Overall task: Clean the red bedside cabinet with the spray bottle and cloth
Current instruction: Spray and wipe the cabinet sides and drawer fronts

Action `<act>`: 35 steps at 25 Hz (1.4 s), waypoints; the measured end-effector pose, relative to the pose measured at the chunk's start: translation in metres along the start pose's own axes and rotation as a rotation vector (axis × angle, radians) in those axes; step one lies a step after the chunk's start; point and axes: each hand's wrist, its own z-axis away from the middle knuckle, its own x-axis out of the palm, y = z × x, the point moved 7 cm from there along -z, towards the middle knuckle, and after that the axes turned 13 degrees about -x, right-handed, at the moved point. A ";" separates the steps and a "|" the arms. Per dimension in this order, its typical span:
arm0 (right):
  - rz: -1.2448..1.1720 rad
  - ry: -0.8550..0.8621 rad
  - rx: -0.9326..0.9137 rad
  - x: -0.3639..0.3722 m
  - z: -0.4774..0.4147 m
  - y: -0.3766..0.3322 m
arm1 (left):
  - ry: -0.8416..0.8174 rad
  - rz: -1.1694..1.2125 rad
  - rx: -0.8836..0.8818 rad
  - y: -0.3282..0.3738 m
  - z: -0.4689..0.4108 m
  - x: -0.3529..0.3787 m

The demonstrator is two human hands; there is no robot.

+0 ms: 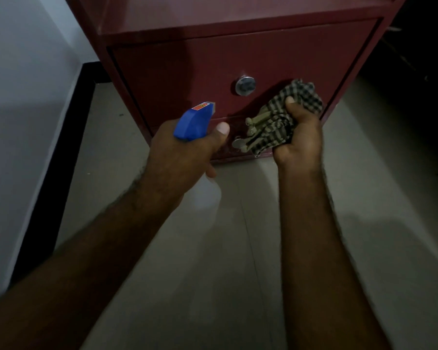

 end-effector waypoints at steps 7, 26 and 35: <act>0.153 0.006 -0.150 0.012 0.004 -0.021 | 0.021 -0.015 -0.006 0.004 -0.009 0.017; 0.504 0.034 -0.567 0.019 0.015 -0.021 | 0.097 -0.013 -0.013 -0.004 -0.018 -0.005; 0.739 -0.179 -0.782 0.065 0.034 -0.024 | 0.070 0.025 -0.013 -0.006 -0.018 -0.004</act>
